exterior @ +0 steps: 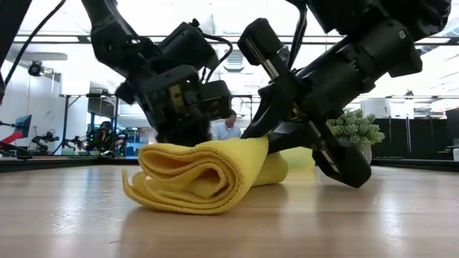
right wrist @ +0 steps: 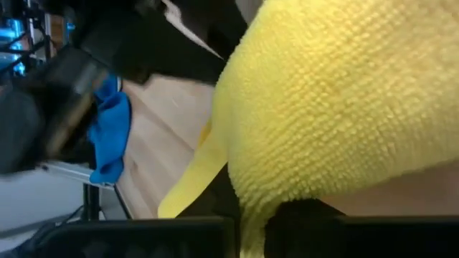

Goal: Fold microfiber towels
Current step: Put the yellow microfiber cloth into the yellow bin

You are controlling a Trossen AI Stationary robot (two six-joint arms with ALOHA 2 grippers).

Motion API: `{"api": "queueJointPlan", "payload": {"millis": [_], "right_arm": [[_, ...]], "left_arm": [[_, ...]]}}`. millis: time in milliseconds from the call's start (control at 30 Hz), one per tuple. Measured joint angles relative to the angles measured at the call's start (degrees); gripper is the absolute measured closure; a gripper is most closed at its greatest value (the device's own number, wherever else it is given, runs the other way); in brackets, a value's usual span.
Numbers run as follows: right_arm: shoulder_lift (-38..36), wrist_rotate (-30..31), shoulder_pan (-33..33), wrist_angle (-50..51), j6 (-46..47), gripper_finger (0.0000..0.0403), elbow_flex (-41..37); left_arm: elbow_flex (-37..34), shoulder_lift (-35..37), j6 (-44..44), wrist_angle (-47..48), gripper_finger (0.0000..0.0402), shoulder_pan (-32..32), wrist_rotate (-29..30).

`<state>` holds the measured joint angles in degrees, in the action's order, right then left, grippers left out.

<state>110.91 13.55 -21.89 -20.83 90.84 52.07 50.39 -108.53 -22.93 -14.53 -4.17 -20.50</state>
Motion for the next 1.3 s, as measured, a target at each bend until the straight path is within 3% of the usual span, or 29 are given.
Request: {"api": "queueJointPlan", "payload": {"millis": [333, 667, 800, 1033, 1167, 1300], "right_arm": [[-3.0, -0.5, 0.0, 3.7, -11.2, 0.0392, 2.8], [-7.3, -6.0, 4.8, 39.4, -34.3, 0.0393, 18.7], [-7.4, -4.7, 5.8, 47.1, -43.4, 0.0393, 24.3], [-7.5, 0.0, 5.8, 57.8, -49.7, 0.0393, 30.0], [-7.6, 0.0, 5.8, 59.9, -53.2, 0.0393, 32.8], [-7.6, 0.0, 5.8, 59.9, -57.7, 0.0394, 36.2]], "left_arm": [[-0.4, 17.3, 5.6, 12.4, 0.0402, 3.1, 7.6], [-1.3, 29.6, 8.3, 14.9, 0.0402, 3.6, 14.1], [-1.4, 30.9, 8.4, 17.3, 0.0402, 3.6, 13.4], [-2.0, 31.7, 8.3, 30.3, 0.0402, 4.1, 14.1], [-6.9, 30.7, 6.8, 26.7, 0.0402, 4.2, 14.6], [-14.4, 28.5, 4.1, 11.7, 0.0402, 4.2, 13.1]]}}
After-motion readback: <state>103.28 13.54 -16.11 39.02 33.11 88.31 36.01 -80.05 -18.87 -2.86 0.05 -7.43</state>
